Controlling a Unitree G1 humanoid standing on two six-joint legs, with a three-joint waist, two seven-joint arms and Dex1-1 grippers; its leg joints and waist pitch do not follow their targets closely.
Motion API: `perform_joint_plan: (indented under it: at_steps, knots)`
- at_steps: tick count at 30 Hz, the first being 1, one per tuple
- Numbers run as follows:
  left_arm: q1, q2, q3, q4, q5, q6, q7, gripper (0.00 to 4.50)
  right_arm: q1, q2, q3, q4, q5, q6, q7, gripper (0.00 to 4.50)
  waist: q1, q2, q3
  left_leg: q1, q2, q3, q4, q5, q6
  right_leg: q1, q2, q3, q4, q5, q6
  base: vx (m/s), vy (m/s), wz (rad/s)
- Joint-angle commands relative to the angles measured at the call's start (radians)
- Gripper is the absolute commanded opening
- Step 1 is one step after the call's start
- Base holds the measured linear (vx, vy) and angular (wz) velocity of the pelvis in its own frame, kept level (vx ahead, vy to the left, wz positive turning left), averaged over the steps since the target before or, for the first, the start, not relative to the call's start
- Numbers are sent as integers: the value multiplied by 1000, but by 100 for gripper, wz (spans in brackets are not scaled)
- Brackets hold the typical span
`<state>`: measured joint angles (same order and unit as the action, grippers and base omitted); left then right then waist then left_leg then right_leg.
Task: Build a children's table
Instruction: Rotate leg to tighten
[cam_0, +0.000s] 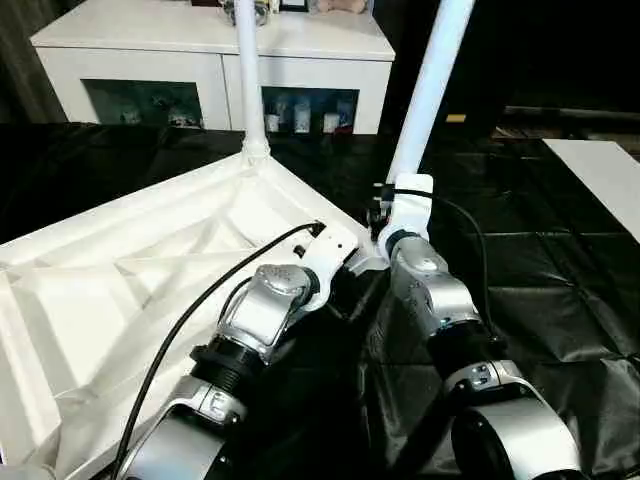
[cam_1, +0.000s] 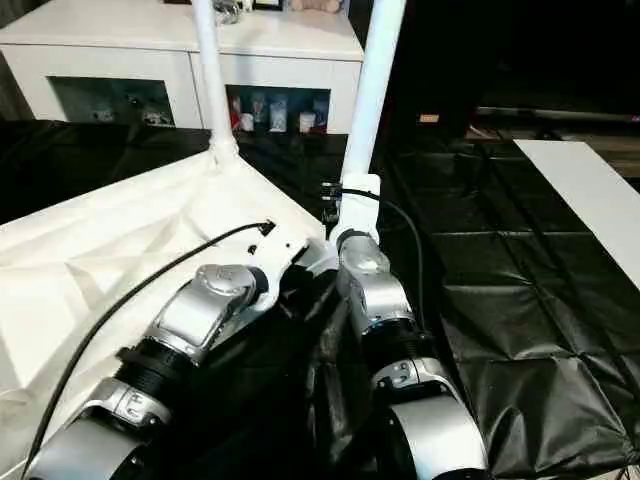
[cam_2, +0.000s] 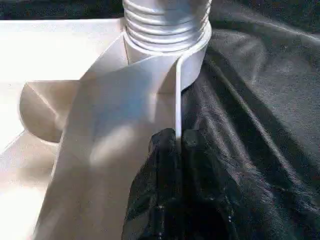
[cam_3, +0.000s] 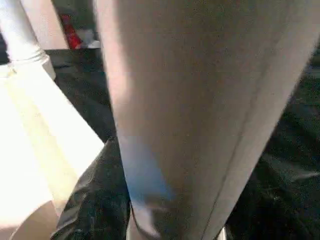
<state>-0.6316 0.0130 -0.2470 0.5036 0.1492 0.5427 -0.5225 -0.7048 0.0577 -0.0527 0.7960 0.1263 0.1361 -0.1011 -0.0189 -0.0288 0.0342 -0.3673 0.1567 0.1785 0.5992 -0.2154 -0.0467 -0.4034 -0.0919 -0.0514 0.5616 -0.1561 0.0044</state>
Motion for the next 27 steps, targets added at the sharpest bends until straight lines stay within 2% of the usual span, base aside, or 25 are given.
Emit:
perform_joint_plan:
  at_steps: [1,4,5,7,8,9,10,11,12,13,14,15,17,18,19,20,21,22,23,25,27]
  knots:
    - [-34,22,-10,-26,-5,-78,-30,0,38,-2,-3,20,24,9,61,282,7,-1,-50,2,63,-23,-94,-274,25,36,-57,34,-55,-255,-202,0,0,0]
    - [-23,67,-34,-39,4,-149,-76,0,81,-38,27,-122,28,21,133,282,16,5,-49,2,64,-22,-92,-230,48,38,-58,35,-53,-223,-204,0,0,0]
    - [-18,78,-38,-44,1,-163,-96,0,96,-51,41,-163,31,25,167,282,19,2,-52,0,64,-21,-89,-194,61,43,-59,35,-46,-186,-210,0,0,0]
    - [-5,111,-49,-62,-1,-180,-139,0,140,-87,64,-264,37,39,235,282,25,6,-55,-1,64,-20,-81,-123,88,47,-59,36,-34,-105,-231,0,0,0]
    - [10,140,-56,-85,-9,-194,-182,0,188,-134,94,-364,47,58,318,282,31,6,-57,-5,65,-19,-76,-85,109,51,-59,36,-27,-52,-243,0,0,0]
    - [21,163,-67,-98,-12,-237,-220,0,218,-170,110,-423,49,69,363,282,39,8,-59,0,65,-15,-70,-43,134,47,-56,36,-20,16,-259,0,0,0]
    - [31,186,-77,-112,-17,-265,-260,0,248,-210,128,-476,54,82,415,282,41,8,-58,0,66,-14,-69,-34,147,46,-56,36,-18,33,-267,0,0,0]
    - [35,193,-80,-117,-20,-269,-276,0,256,-224,136,-492,57,87,437,282,46,12,-59,0,68,-13,-67,-20,159,47,-58,35,-13,52,-284,0,0,0]
    - [47,220,-94,-126,-27,-312,-326,0,287,-275,154,-538,70,92,516,303,53,19,-58,5,69,-10,-65,-19,163,42,-57,34,-13,43,-297,0,0,0]
    - [47,221,-94,-127,-28,-313,-329,0,288,-278,155,-540,71,92,520,315,58,19,-56,5,70,-8,-65,-27,163,42,-56,34,-16,34,-297,0,0,0]
    - [60,242,-103,-137,-40,-338,-376,0,310,-318,165,-573,88,102,582,315,63,21,-55,8,74,-6,-67,-45,149,42,-54,32,-16,12,-300,0,0,0]
    - [73,265,-113,-147,-54,-369,-424,0,335,-364,173,-609,101,110,653,322,67,28,-54,10,76,-4,-68,-57,132,40,-55,34,-14,0,-303,0,0,0]
    - [100,303,-122,-170,-80,-385,-492,0,383,-455,192,-676,131,131,786,351,74,24,-50,12,80,-3,-72,-94,117,42,-54,33,-18,-33,-292,0,0,0]
    - [105,310,-124,-176,-87,-383,-506,0,394,-474,194,-693,141,141,813,359,80,28,-48,15,80,-1,-74,-118,106,40,-53,33,-19,-61,-288,0,0,0]
    - [107,313,-124,-178,-91,-382,-513,0,400,-484,195,-701,146,146,827,359,80,28,-47,15,81,1,-76,-130,100,40,-53,34,-21,-73,-286,0,0,0]
    - [135,344,-128,-221,-136,-379,-596,0,440,-547,197,-760,183,195,910,359,80,25,-45,12,80,0,-78,-143,91,45,-54,34,-22,-95,-280,0,0,0]
    - [144,353,-127,-237,-149,-375,-617,0,451,-567,201,-774,187,207,934,359,83,28,-43,12,84,-2,-81,-155,84,43,-57,35,-22,-117,-272,0,0,0]
    - [153,365,-127,-253,-162,-376,-646,0,464,-591,209,-790,192,216,963,359,78,25,-42,9,83,-2,-82,-161,80,44,-58,35,-24,-129,-269,0,0,0]
    - [157,371,-127,-258,-168,-377,-660,0,469,-603,215,-797,193,220,979,359,78,22,-40,12,82,-1,-83,-193,71,41,-59,35,-30,-180,-260,0,0,0]
    - [163,385,-125,-265,-171,-388,-676,0,474,-622,220,-803,193,221,1003,359,79,23,-38,18,81,-2,-85,-233,42,36,-61,37,-40,-272,-237,0,0,0]
    - [167,394,-122,-269,-176,-386,-684,0,467,-623,225,-794,186,213,1011,359,79,20,-37,19,81,-1,-85,-240,34,32,-61,38,-44,-291,-229,0,0,0]
